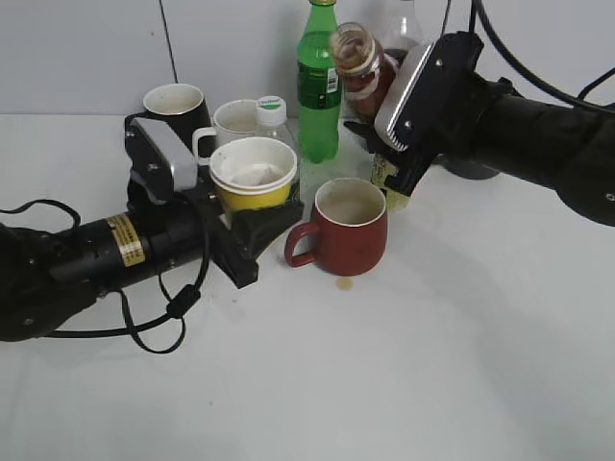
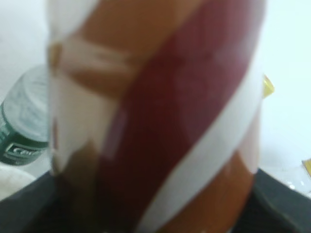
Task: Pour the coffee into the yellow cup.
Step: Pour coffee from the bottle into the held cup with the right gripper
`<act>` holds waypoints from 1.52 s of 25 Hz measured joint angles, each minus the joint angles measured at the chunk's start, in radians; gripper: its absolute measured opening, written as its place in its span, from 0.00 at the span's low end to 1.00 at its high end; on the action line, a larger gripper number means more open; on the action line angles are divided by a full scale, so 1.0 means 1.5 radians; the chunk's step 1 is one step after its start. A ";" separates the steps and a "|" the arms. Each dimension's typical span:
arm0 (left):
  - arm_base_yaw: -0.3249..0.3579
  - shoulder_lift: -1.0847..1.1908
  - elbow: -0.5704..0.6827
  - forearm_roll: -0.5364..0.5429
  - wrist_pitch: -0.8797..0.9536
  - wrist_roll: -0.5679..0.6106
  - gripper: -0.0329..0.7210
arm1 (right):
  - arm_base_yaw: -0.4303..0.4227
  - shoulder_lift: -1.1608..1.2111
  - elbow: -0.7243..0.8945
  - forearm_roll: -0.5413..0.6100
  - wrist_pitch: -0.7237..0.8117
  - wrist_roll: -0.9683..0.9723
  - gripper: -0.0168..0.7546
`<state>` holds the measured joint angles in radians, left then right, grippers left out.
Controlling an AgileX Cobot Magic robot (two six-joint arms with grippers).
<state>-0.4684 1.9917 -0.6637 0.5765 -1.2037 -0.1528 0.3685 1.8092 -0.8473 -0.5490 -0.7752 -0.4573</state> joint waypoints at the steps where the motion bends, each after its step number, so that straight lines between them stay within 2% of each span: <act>1: -0.006 0.000 -0.005 0.000 0.000 0.000 0.62 | 0.000 0.000 0.000 -0.008 0.005 -0.012 0.68; 9: -0.062 0.000 -0.029 -0.002 -0.001 -0.012 0.62 | 0.000 0.000 0.000 -0.020 0.016 -0.161 0.68; 19: -0.067 -0.001 -0.031 0.020 0.003 -0.022 0.62 | 0.000 0.000 0.000 -0.002 0.015 -0.295 0.68; 30: -0.068 -0.001 -0.034 0.058 0.004 -0.022 0.62 | 0.000 0.000 -0.001 0.007 -0.014 -0.374 0.68; 38: -0.068 -0.001 -0.034 0.062 0.004 -0.022 0.62 | 0.000 0.000 -0.001 0.058 -0.026 -0.449 0.68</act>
<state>-0.5707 1.9909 -0.7150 0.6699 -1.1981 -0.1865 0.3685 1.8092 -0.8481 -0.4625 -0.8144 -1.1313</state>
